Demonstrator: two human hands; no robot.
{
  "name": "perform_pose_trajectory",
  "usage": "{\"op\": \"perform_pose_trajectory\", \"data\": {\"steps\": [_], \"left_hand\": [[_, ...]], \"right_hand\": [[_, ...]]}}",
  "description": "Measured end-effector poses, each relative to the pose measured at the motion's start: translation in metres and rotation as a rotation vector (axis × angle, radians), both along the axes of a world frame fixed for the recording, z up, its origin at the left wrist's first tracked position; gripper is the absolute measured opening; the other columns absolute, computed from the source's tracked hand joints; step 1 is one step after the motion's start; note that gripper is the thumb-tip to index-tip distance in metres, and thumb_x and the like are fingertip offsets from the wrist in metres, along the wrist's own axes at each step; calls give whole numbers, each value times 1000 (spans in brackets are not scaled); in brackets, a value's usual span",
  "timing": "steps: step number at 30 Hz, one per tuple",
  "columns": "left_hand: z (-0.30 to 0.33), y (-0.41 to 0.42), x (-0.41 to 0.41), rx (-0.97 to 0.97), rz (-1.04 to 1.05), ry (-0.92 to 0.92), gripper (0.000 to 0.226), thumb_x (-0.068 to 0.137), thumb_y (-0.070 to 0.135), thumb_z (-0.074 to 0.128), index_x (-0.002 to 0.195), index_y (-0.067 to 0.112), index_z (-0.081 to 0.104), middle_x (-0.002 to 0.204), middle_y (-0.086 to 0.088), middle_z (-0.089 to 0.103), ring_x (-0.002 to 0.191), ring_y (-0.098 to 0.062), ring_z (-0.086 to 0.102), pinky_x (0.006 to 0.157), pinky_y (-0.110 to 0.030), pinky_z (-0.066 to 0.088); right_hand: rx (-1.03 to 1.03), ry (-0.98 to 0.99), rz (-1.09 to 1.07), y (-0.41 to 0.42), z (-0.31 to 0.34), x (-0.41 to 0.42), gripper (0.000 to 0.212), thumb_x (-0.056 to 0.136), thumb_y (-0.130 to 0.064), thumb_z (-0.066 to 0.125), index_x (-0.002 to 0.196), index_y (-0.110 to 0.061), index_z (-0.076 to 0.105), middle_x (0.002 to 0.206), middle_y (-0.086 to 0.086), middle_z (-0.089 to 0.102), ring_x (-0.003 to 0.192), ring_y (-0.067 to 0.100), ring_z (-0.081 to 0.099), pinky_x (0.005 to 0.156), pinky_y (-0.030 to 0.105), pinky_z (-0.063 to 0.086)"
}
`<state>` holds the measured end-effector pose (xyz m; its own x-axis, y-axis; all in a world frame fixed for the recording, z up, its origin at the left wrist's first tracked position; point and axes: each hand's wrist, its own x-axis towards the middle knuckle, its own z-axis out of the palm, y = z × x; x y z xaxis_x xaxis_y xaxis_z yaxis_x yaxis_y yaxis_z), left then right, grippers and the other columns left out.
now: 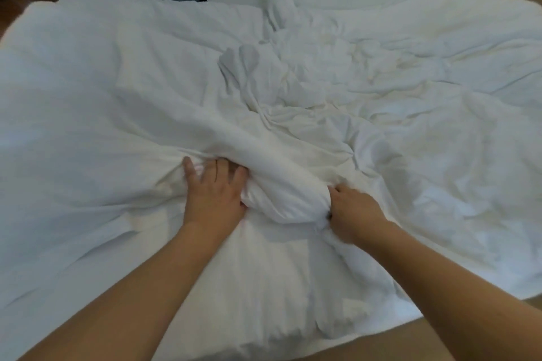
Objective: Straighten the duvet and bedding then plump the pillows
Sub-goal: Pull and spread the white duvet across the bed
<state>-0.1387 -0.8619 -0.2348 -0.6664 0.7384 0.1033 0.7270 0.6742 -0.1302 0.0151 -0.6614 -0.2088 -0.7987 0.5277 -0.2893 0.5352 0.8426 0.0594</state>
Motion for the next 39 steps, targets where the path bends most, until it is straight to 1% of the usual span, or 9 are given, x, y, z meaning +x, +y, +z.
{"op": "perform_pose_trajectory", "data": {"steps": [4,8,11,19,23,26,30,33,39], "left_hand": [[25,7,-14,-45,5,-15,29,81,20,63,109,12,62,93,-14,63,79,-33,64,69,-39,51],[44,-33,-13,-230,-13,-177,29,90,32,49,117,27,57,117,-1,64,107,-24,63,82,-32,46],[34,-75,8,-433,45,-551,37,90,33,45,125,31,54,128,1,60,115,-21,58,93,-33,46],[26,-46,-28,-445,15,-776,42,80,22,54,118,7,64,128,-13,62,111,-26,61,88,-28,48],[10,-26,-44,-531,-86,-845,16,82,12,57,84,1,69,91,-17,68,73,-28,59,62,-24,39],[1,-20,-57,-558,-130,-895,24,79,9,58,55,13,54,60,-6,53,53,-22,47,54,-25,38],[6,-32,-60,-475,-275,-918,24,85,12,54,99,-1,68,105,-20,65,95,-33,60,71,-26,38],[15,-64,-61,-250,-223,-969,28,85,19,51,109,17,66,116,-12,65,97,-26,61,75,-25,41],[24,-140,-35,-328,-185,-701,41,94,34,37,128,19,52,132,-6,56,117,-26,55,93,-33,42]], "right_hand": [[72,-64,8,-6,-17,-7,62,89,-38,53,143,-17,31,136,9,42,119,30,48,98,40,38],[95,-115,-30,-14,-30,-11,69,92,-46,47,146,-10,22,143,16,32,127,35,39,104,44,30],[70,-126,-42,-45,-38,-24,62,92,-37,46,143,-9,25,141,19,32,129,37,35,109,44,25],[125,-230,-71,-46,-38,-29,64,88,-30,47,144,-10,23,143,19,29,130,39,33,110,47,26],[220,-177,-65,-45,-49,-45,57,89,-29,45,140,-8,32,140,21,35,126,39,37,103,46,32],[237,-220,-95,-42,-54,-50,62,88,-33,47,142,-7,30,143,21,34,127,38,37,102,44,32],[116,-363,-185,-29,-46,-63,73,90,-38,49,149,-9,18,154,19,20,140,36,24,112,45,24],[-114,-362,-364,-18,-32,-71,72,94,-32,47,153,-13,10,159,17,6,148,34,8,119,43,14],[77,-201,-350,-88,-13,-65,56,96,-24,41,146,-4,25,148,19,27,134,39,35,110,46,31]]}}
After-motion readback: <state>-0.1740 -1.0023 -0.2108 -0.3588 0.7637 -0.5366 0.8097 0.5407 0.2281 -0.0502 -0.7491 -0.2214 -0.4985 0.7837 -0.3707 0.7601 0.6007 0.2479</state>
